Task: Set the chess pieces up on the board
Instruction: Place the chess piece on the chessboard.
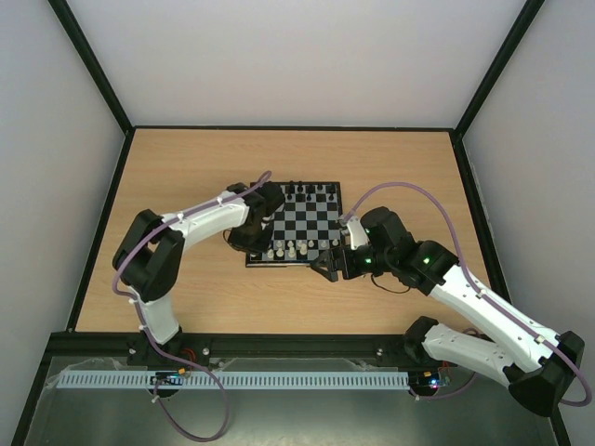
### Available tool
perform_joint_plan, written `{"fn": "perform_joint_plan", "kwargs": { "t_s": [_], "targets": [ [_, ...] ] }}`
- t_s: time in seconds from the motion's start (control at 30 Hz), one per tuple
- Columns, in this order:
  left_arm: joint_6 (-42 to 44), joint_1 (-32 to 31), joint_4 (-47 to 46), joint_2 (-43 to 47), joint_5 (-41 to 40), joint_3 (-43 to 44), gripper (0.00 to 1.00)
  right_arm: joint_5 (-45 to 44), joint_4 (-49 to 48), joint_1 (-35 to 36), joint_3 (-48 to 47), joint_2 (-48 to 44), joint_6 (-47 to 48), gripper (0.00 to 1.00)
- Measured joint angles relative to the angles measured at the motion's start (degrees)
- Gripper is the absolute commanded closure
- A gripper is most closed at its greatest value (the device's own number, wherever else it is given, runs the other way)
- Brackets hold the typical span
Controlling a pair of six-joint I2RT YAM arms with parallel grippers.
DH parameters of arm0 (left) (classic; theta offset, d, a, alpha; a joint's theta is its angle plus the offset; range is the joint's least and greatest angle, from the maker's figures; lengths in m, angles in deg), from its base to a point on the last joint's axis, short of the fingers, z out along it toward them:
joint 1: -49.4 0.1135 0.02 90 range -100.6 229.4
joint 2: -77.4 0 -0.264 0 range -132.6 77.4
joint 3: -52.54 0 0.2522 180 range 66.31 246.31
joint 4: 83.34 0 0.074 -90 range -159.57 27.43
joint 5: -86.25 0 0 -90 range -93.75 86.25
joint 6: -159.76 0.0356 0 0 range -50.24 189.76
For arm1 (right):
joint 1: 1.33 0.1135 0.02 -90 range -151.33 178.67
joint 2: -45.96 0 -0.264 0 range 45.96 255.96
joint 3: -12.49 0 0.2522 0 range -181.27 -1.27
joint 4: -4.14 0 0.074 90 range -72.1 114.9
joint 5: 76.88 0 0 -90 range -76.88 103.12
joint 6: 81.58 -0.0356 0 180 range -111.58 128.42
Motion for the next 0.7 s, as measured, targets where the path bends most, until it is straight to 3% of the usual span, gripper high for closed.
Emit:
{"fn": "perform_joint_plan", "kwargs": {
  "t_s": [0.47, 0.7],
  "targets": [
    [0.70, -0.39, -0.59, -2.49, 0.31, 0.76, 0.87, -0.02, 0.04, -0.02, 0.26, -0.44, 0.11, 0.13],
    [0.94, -0.72, -1.05, -3.58, 0.44, 1.88, 0.74, 0.00, 0.02, -0.02, 0.26, -0.76, 0.13, 0.13]
  ]
}}
